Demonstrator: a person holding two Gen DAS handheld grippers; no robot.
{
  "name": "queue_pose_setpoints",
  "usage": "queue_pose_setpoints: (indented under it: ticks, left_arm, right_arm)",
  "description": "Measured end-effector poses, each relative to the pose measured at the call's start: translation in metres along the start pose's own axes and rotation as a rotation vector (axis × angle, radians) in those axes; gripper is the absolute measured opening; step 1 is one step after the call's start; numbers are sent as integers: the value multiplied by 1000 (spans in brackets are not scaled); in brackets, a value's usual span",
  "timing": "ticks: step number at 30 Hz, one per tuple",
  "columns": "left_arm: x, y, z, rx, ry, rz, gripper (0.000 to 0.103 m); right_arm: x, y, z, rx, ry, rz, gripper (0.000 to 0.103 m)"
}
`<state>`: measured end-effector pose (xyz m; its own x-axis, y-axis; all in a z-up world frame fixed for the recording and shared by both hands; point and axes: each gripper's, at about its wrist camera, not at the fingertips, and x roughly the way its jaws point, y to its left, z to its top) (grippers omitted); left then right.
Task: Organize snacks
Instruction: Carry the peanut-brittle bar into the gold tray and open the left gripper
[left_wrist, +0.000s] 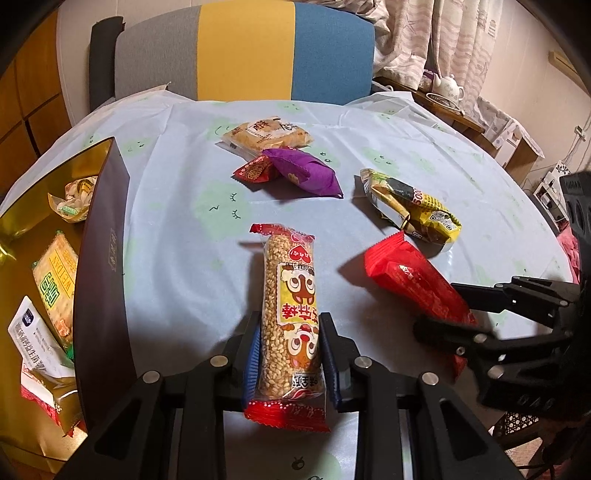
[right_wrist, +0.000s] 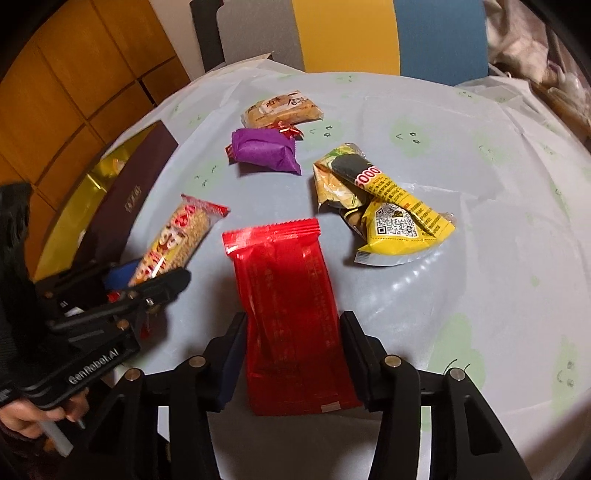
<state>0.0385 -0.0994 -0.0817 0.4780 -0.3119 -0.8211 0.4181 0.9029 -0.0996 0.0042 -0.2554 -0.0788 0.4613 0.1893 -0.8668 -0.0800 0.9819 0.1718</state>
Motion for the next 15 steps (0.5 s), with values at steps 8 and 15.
queue_pose_setpoints:
  ticks: [8,15]
  left_arm:
    - [-11,3,3,-36,1,-60,29]
    - [-57,24,13,-100,-76,-154,29]
  right_arm:
    - [1,5,-2,-33,-13,-37,51]
    - [-1,5,-3,-22,-25,-29,52]
